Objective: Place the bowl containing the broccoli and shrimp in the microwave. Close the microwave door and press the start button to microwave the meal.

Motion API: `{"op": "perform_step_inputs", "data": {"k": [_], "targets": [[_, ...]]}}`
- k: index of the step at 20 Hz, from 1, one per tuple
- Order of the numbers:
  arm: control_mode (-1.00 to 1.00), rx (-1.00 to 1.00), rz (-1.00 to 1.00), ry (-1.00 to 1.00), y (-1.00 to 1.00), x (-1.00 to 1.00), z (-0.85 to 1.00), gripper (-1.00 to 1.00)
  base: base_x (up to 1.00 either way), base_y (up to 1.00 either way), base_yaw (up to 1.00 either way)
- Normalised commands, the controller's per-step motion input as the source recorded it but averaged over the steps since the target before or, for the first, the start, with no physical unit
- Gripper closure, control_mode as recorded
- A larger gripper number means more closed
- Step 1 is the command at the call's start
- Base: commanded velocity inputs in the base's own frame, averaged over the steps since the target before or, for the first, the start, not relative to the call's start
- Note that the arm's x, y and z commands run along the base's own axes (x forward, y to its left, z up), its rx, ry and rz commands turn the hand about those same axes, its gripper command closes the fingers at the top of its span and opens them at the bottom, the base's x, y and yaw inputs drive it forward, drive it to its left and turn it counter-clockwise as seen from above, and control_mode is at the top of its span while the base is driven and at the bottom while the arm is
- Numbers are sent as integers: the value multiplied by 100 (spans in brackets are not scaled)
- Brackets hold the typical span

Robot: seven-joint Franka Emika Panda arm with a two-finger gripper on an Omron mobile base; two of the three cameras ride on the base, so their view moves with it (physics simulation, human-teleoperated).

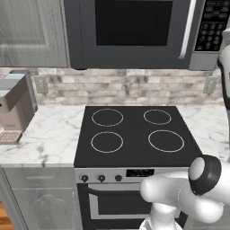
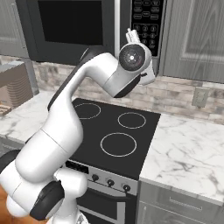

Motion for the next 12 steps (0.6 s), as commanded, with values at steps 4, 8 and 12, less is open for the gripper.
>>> {"op": "perform_step_inputs", "data": {"k": [4, 8, 12], "targets": [[-100, 5, -4, -4, -12, 38, -9, 100, 0, 0, 0], [-100, 6, -3, -1, -26, 33, 0, 100, 0, 0, 0], [-100, 4, -2, 0, -27, 28, 0, 100, 0, 0, 0]]}}
